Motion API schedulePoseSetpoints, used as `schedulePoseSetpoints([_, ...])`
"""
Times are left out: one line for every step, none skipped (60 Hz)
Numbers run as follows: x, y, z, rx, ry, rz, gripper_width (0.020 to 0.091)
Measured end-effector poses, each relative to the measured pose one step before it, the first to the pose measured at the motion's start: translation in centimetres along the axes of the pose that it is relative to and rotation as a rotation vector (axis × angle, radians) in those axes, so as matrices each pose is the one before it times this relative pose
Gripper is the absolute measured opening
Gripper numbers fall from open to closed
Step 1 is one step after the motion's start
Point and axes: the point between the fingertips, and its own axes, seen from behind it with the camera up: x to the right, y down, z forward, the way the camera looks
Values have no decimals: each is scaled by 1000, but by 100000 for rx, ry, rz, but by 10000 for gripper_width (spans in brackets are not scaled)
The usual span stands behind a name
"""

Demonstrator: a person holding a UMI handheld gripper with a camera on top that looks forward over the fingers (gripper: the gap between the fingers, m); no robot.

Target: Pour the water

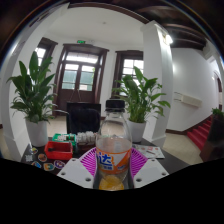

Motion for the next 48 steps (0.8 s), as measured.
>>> schedulePoseSetpoints([172,361,232,-220,306,280,394])
schedulePoseSetpoints([140,323,270,-222,171,175,396])
schedulePoseSetpoints([101,384,268,-263,3,28,395])
schedulePoseSetpoints([50,303,227,-231,-53,-66,395])
schedulePoseSetpoints([331,680,893,-72,35,0,395])
schedulePoseSetpoints([-170,555,-863,-346,284,464,394])
schedulePoseSetpoints([78,337,174,-186,352,488,395])
schedulePoseSetpoints([4,394,206,6,64,379,394])
schedulePoseSetpoints([-73,289,239,186,-242,343,394])
schedulePoseSetpoints([-123,341,228,142,-450,464,394])
schedulePoseSetpoints([48,343,386,-56,-518,555,394])
schedulePoseSetpoints([-82,586,-196,-202,-547,759,393])
schedulePoseSetpoints([-207,411,108,-227,-587,671,394])
schedulePoseSetpoints([-280,518,136,-303,-844,521,394])
schedulePoseSetpoints([-237,500,80,-449,-1049,372,403])
schedulePoseSetpoints([-112,-103,-40,1638,-427,284,442])
schedulePoseSetpoints([213,-526,-190,2939,540,429,416])
schedulePoseSetpoints([119,171,-147,-98,98,223,420])
schedulePoseSetpoints([68,204,-256,-123,-446,551,419])
schedulePoseSetpoints([254,-26,135,881,-518,471,415])
schedulePoseSetpoints([6,98,-112,-376,-245,160,415])
schedulePoseSetpoints([16,-36,-77,460,-95,-16,416])
schedulePoseSetpoints([-21,7,-53,300,-146,61,416])
schedulePoseSetpoints([-26,81,-359,414,-266,178,415])
schedulePoseSetpoints([-11,-56,-53,406,-87,-23,416])
schedulePoseSetpoints([-3,-13,-36,241,-58,-168,420])
schedulePoseSetpoints([-27,-39,17,267,-123,-213,419])
schedulePoseSetpoints([-43,-23,15,184,-194,-167,418])
schedulePoseSetpoints([-69,60,-33,258,-190,-244,431])
schedulePoseSetpoints([-25,-7,15,31,-90,-232,437])
schedulePoseSetpoints([-17,-5,6,-59,-103,-224,443])
schedulePoseSetpoints([-27,-15,9,-16,-164,-177,461])
schedulePoseSetpoints([-13,-11,11,-7,-151,-161,464])
schedulePoseSetpoints([-69,2,-30,-194,-247,-41,474])
schedulePoseSetpoints([-101,32,5,-236,-395,-97,486])
schedulePoseSetpoints([-85,15,65,-382,-426,-144,488])
schedulePoseSetpoints([-112,34,48,-537,-506,-85,490])
schedulePoseSetpoints([-95,39,59,-692,-589,-71,493])
schedulePoseSetpoints([39,-23,-57,-873,-537,-124,498])
schedulePoseSetpoints([2,85,-11,-918,-316,71,504])
schedulePoseSetpoints([57,82,-19,-1019,-50,132,513])
schedulePoseSetpoints([44,134,5,-960,21,206,525])
schedulePoseSetpoints([16,117,-15,-813,-216,216,542])
schedulePoseSetpoints([87,0,-66,-482,-324,226,561])
schedulePoseSetpoints([-29,8,-94,-260,-338,230,591])
schedulePoseSetpoints([143,10,-211,-330,-192,261,623])
schedulePoseSetpoints([75,57,-157,-322,-73,528,646])
schedulePoseSetpoints([30,35,-202,-316,-324,462,663])
